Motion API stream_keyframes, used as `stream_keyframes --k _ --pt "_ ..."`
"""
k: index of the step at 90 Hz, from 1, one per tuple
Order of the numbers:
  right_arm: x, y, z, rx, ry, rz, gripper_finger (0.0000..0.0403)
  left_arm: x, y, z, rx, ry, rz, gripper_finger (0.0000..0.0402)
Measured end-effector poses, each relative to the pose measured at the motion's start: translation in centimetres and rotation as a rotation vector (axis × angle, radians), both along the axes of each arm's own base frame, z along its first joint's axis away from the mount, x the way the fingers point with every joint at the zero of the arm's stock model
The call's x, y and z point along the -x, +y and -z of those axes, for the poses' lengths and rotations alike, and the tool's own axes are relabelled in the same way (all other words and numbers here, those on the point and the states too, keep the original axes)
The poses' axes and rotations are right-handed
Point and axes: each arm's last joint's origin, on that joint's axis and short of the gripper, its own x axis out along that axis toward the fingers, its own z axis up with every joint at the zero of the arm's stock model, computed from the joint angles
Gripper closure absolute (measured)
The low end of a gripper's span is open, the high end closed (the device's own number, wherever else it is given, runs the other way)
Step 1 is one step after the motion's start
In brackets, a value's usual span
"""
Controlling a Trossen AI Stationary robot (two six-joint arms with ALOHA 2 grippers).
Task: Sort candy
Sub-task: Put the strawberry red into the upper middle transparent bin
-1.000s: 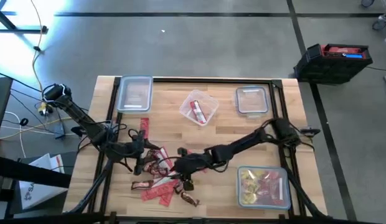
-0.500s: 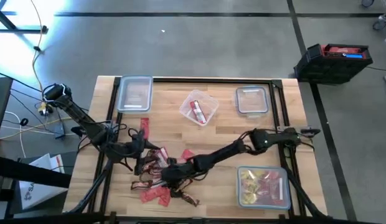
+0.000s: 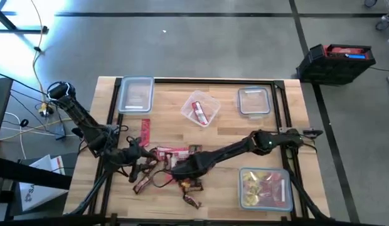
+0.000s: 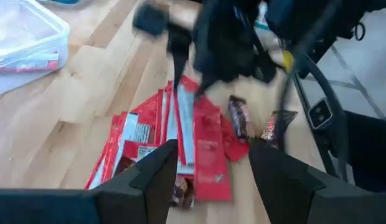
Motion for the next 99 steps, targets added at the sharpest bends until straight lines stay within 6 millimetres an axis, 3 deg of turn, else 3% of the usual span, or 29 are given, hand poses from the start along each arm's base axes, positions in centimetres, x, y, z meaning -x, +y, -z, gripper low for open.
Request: stream_keyframes --k 10,27,38,51,73,89,99 --pt "0.6 0.1 0.0 0.059 -0.055 0.026 0.0279 0.1 -0.2 0.2 0.011 0.011 -0.005 0.0218" --pt "-2.0 0.5 2.5 -0.025 -0.346 0.003 0.0279 -0.1 -0.3 0.3 0.006 -0.006 -0.032 0.0218" --pt "-3.5 -1.5 4.3 -0.068 -0.485 0.059 0.0279 -0.2 -0.3 0.3 0.003 -0.004 -0.033 0.0218" --pt "-4.6 -4.1 5.0 -0.111 -0.57 0.151 0.0279 -0.2 -0.3 0.3 -0.016 -0.007 -0.029 0.0218" --pt "-2.9 -6.4 5.9 -0.178 -0.335 0.246 0.0279 -0.1 -0.2 0.4 -0.031 -0.003 -0.028 0.0218" --pt "0.9 -4.6 4.6 -0.126 -0.06 0.276 0.0279 -0.1 -0.3 0.4 -0.031 -0.004 -0.026 0.0218" --pt "3.6 -3.6 3.4 0.007 0.085 0.309 0.0279 -0.2 -0.3 0.3 -0.032 -0.011 -0.035 0.0218"
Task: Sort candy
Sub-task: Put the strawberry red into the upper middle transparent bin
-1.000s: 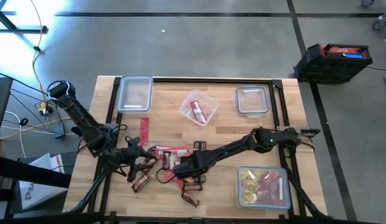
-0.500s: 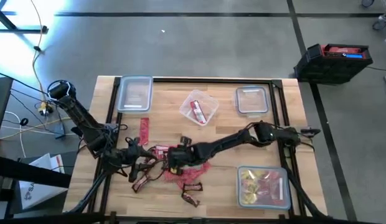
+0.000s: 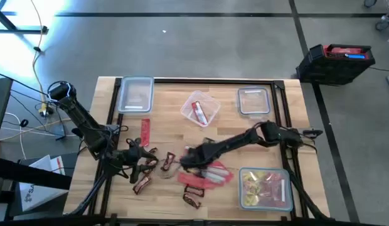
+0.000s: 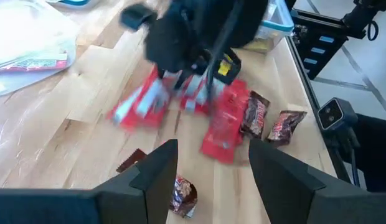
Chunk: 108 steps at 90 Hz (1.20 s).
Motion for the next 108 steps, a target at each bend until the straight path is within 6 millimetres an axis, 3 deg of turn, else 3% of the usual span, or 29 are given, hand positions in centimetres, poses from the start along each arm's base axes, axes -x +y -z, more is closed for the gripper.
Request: stream_keyframes --k 13,34,57,82,96,108 --pt "0.9 1.0 -2.7 0.075 -0.086 0.029 0.0279 0.0 0.1 -0.1 -0.014 -0.018 -0.03 0.0218" --pt "1.3 1.7 -2.8 0.092 -0.086 0.04 0.0279 -0.1 0.1 -0.1 -0.02 -0.032 -0.049 0.0218" --pt "2.7 -1.6 -2.8 0.22 0.096 0.189 0.0279 0.0 0.2 -0.1 -0.023 -0.029 -0.049 0.0218" --pt "2.0 -3.5 0.0 0.047 0.101 0.174 0.0279 0.0 0.2 0.0 -0.026 -0.025 -0.046 0.0218" --pt "1.2 -3.8 -0.6 0.016 0.052 0.154 0.0279 0.0 0.2 -0.1 -0.029 -0.027 -0.051 0.0218" --pt "1.8 -5.0 -1.8 0.015 0.134 0.147 0.0279 0.0 0.2 -0.1 -0.03 -0.028 -0.052 0.0218"
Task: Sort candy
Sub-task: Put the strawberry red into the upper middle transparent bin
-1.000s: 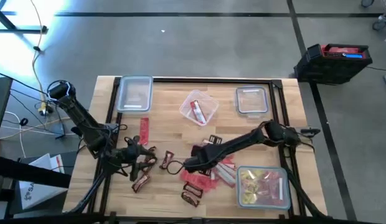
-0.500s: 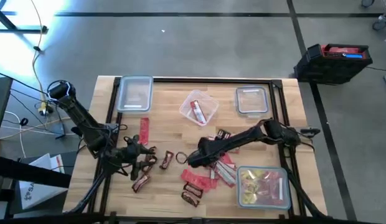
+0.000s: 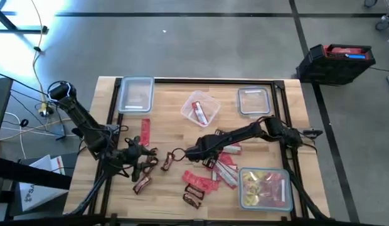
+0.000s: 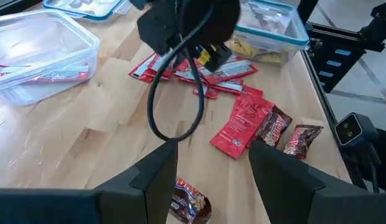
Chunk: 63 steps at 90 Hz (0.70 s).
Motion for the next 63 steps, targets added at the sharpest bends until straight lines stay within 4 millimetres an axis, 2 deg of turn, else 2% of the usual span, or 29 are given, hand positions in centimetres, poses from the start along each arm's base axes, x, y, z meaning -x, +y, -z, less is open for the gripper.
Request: stream_keyframes --k 12,26,41,53,63 --pt "1.5 -1.3 -1.2 0.016 0.083 -0.002 0.0279 0.0 0.0 0.0 0.008 0.008 0.011 0.0218" --pt "4.3 -1.8 -2.4 -0.05 -0.002 0.031 0.0279 -0.1 -0.3 0.4 0.029 0.037 0.028 0.0218" --pt "7.8 -1.7 -2.2 -0.155 -0.173 0.056 0.0279 -0.4 -0.7 1.1 0.006 0.069 0.036 0.0218" --pt "9.5 -0.9 -1.4 -0.188 -0.311 0.019 0.0279 -0.7 -0.6 1.4 -0.006 0.071 0.014 0.0218" --pt "10.3 0.0 -0.5 -0.185 -0.365 -0.012 0.0278 -1.1 -0.4 1.3 0.004 0.059 -0.01 0.0218"
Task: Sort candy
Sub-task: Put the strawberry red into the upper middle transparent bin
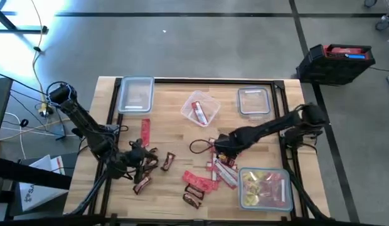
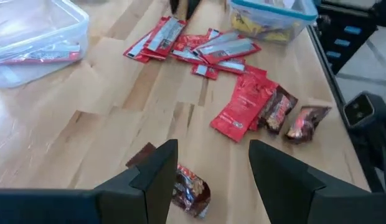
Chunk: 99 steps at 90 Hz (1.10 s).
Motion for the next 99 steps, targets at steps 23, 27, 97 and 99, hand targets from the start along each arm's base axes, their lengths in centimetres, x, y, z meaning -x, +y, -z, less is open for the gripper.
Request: stream_keyframes --k 23,27,97,99 --pt "0.3 0.8 1.8 0.091 -0.095 -0.116 0.0243 -1.5 1.7 -0.2 -0.081 -0.055 -0.149 0.0218" --pt "0.3 0.7 2.1 0.103 -0.107 -0.124 0.0234 -2.2 2.3 -0.1 -0.132 -0.06 -0.201 0.0218" --pt "-0.1 -1.5 2.6 0.142 -0.104 -0.222 0.0206 -11.5 11.0 7.6 -0.094 0.213 -0.11 0.0218" --pt "-0.1 -1.5 2.6 0.141 -0.104 -0.226 0.0206 -11.7 11.1 8.0 -0.093 0.221 -0.098 0.0218"
